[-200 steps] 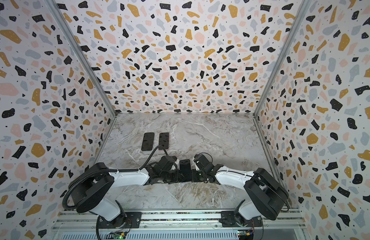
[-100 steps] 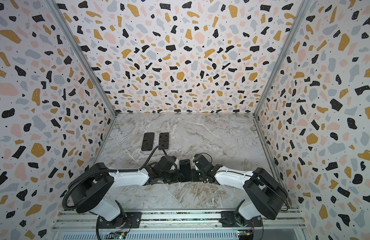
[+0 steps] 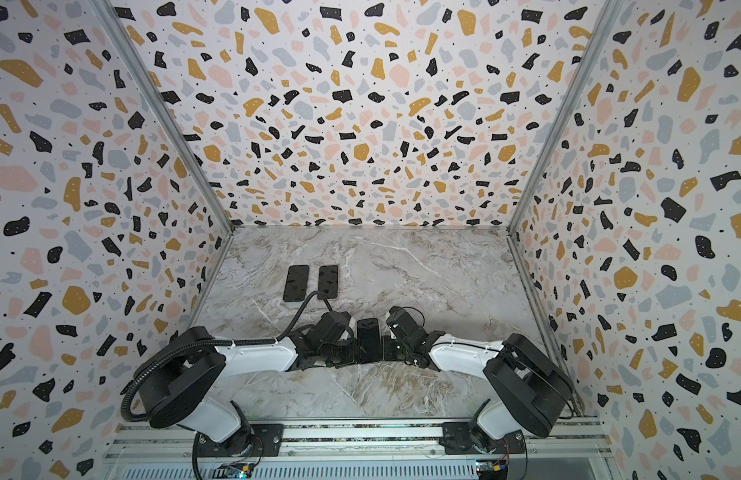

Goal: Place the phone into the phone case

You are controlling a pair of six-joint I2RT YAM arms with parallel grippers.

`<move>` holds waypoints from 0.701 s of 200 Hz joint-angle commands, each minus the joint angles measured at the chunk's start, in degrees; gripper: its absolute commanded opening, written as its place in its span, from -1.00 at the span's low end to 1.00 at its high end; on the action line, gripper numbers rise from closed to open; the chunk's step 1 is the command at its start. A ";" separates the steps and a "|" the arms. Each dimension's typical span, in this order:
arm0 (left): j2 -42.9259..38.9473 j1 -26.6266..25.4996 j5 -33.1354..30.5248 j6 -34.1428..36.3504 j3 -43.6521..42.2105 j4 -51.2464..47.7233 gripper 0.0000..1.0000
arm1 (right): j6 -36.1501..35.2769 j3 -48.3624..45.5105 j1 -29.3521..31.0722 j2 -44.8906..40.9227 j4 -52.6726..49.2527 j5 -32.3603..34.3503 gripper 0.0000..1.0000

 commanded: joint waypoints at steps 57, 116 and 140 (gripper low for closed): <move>1.84 -1.07 -3.74 5.40 -1.87 -7.16 -0.02 | -7.60 3.44 -0.60 -4.96 -19.32 -4.16 -0.79; -0.73 -1.01 -4.08 3.96 -4.37 -6.78 0.00 | -6.80 4.76 -0.77 -5.67 -18.57 -5.21 -0.65; -2.23 0.11 -5.11 4.80 -4.58 -8.53 0.03 | -6.98 6.64 -1.21 -5.43 -18.50 -5.25 -0.61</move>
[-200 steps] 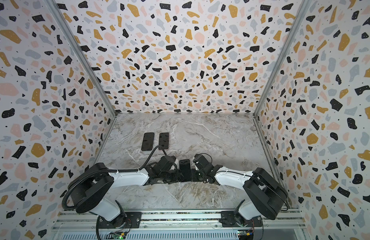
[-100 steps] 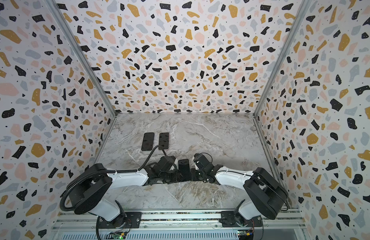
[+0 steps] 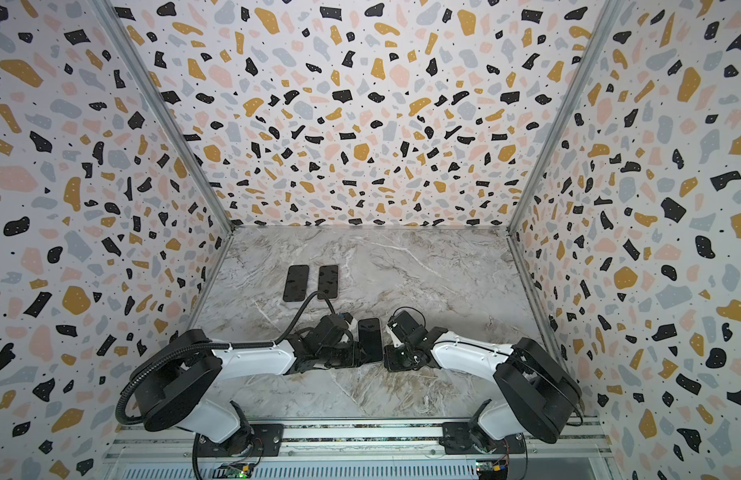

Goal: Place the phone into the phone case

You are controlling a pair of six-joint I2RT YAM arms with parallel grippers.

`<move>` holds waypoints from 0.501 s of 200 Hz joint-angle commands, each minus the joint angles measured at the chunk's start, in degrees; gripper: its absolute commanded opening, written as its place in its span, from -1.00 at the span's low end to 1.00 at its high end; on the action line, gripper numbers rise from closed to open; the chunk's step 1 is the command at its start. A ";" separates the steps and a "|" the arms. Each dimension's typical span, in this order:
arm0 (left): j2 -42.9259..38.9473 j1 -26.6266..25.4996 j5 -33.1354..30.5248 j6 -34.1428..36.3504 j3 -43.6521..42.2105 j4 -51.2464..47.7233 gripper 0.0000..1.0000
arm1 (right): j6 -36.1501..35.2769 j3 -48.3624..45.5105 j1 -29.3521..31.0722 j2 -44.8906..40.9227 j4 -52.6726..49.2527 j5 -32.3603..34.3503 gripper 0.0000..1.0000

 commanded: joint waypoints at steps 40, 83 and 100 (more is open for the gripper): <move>-2.48 2.46 -1.11 -1.06 -4.26 -5.70 0.02 | 0.21 4.06 -0.34 0.02 -0.17 -0.90 -0.57; -0.87 1.82 2.33 -4.60 -6.40 0.81 -0.12 | -0.30 4.48 -1.01 1.60 -0.78 0.83 -0.56; 0.48 1.41 2.99 -4.60 -6.48 1.68 -0.16 | -0.55 4.41 -1.50 2.26 -0.67 0.34 -0.56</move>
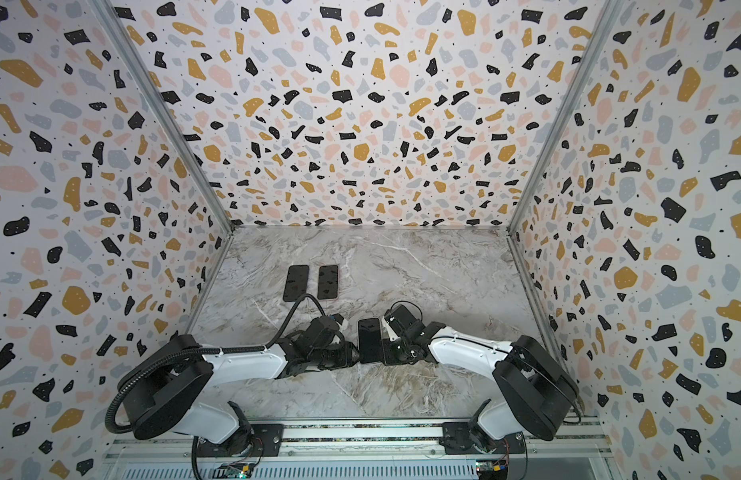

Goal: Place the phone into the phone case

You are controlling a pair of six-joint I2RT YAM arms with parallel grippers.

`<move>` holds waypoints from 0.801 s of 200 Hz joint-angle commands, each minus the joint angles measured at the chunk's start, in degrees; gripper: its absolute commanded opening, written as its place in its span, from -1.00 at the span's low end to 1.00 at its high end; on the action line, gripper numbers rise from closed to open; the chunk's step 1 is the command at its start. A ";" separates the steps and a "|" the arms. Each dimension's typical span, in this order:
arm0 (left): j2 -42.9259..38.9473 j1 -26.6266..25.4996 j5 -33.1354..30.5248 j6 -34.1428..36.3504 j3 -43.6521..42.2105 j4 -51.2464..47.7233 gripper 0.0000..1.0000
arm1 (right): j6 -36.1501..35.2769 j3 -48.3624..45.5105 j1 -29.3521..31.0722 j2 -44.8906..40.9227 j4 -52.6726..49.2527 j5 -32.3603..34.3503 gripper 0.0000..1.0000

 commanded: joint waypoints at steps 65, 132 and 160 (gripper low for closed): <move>5.51 -0.93 2.65 -1.52 -3.39 0.41 -0.25 | 0.48 -0.01 -0.74 2.78 3.26 -3.60 -0.58; 6.14 -0.94 2.92 -1.41 -3.39 0.98 -0.26 | 1.74 -2.04 -0.22 4.38 6.86 -6.49 -0.72; 6.75 -0.94 3.17 -1.54 -3.09 1.60 -0.26 | 2.32 -2.67 1.40 5.49 7.77 -7.13 -0.74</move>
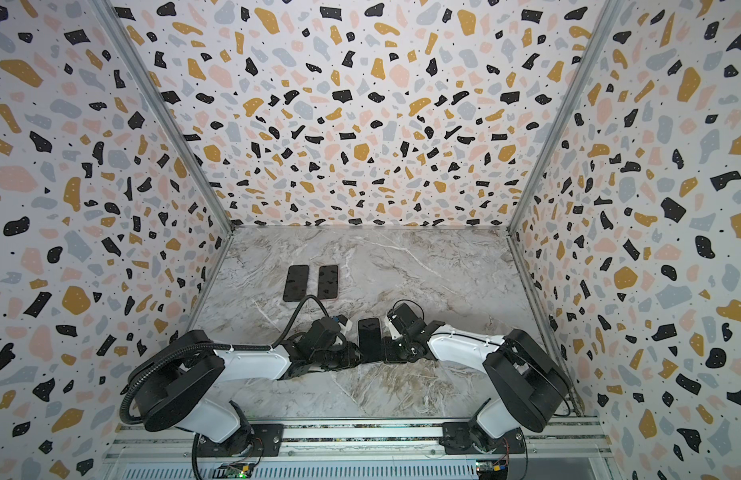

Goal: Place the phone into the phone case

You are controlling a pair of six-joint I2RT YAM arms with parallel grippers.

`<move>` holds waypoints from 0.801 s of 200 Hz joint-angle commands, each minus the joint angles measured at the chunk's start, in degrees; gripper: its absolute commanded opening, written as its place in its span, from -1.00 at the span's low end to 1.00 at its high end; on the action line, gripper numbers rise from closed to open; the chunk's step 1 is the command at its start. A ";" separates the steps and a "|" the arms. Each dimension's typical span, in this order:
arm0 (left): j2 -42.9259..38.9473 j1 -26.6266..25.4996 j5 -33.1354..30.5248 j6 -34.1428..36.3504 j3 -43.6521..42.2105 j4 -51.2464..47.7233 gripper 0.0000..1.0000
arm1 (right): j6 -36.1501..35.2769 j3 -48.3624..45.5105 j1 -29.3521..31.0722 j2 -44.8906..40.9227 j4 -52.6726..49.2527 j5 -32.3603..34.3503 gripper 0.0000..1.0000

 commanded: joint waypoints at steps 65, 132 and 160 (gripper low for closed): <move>4.76 -0.87 0.40 0.03 -0.63 -5.35 -0.26 | 1.36 -4.24 4.58 5.47 6.07 -4.68 -0.79; 5.53 -0.85 0.80 0.19 -0.21 -4.83 -0.26 | 2.57 -6.23 5.05 8.02 8.47 -5.94 -0.84; 5.71 -0.83 0.90 0.17 -0.32 -4.65 -0.26 | 3.04 -6.76 5.01 8.88 9.07 -6.22 -0.85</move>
